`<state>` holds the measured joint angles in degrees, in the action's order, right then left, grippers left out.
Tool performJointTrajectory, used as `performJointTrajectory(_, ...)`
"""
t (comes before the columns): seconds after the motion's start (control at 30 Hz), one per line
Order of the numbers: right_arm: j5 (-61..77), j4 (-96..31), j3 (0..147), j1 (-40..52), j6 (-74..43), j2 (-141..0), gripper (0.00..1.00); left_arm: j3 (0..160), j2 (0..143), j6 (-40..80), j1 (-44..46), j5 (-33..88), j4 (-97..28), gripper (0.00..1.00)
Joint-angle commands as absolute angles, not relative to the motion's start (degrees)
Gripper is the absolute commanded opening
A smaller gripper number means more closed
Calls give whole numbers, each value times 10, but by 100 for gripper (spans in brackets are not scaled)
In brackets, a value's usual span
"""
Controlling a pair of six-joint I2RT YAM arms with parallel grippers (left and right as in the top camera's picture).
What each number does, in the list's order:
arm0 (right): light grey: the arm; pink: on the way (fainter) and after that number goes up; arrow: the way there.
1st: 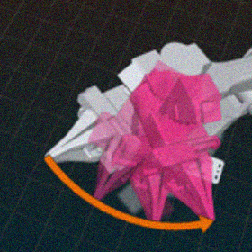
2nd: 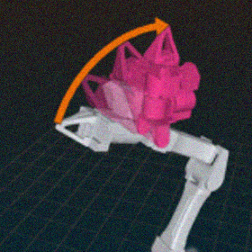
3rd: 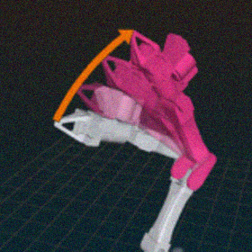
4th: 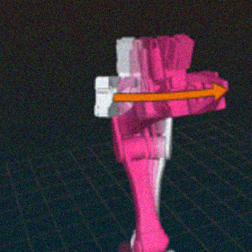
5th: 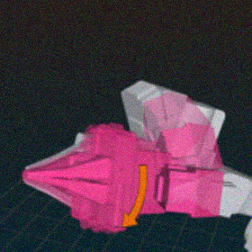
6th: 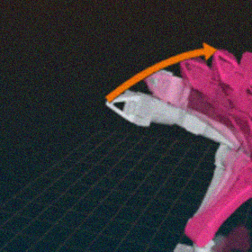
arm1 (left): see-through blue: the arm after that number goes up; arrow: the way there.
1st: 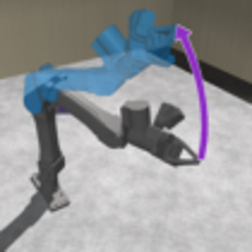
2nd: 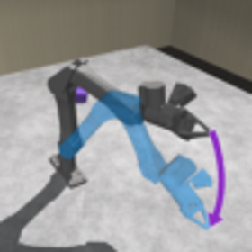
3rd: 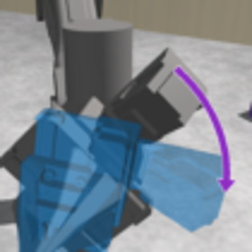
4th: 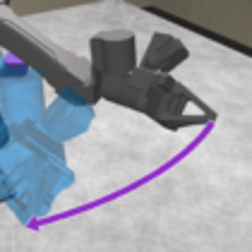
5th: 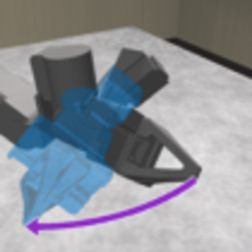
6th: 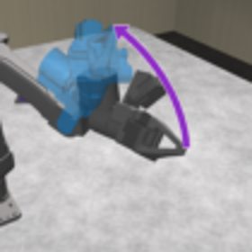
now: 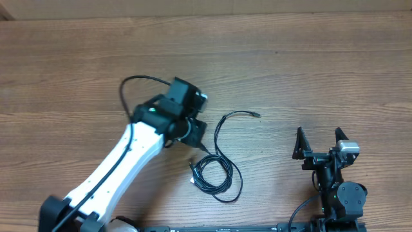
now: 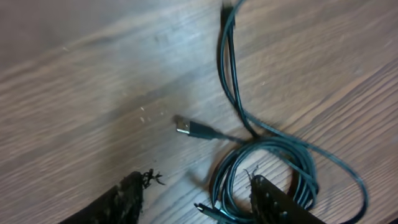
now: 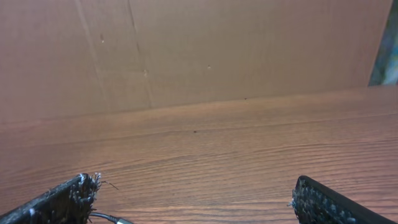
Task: Untangle cables
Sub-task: 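Move the left gripper forward over the coiled black cable, then lower the left gripper and grasp the cable coil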
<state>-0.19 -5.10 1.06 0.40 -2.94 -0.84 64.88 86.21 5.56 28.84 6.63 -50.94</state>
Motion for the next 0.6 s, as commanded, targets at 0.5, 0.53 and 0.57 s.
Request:
performJointTrajectory(0.5,1,-48,4,3,-25,-3,100,657,982,53,367,86,-552,65)
performJointTrajectory(0.53,1,-48,4,3,-25,-3,100,657,989,54,368,84,-552,63)
performJointTrajectory(0.57,1,-48,4,3,-25,-3,100,657,997,54,368,84,-552,62)
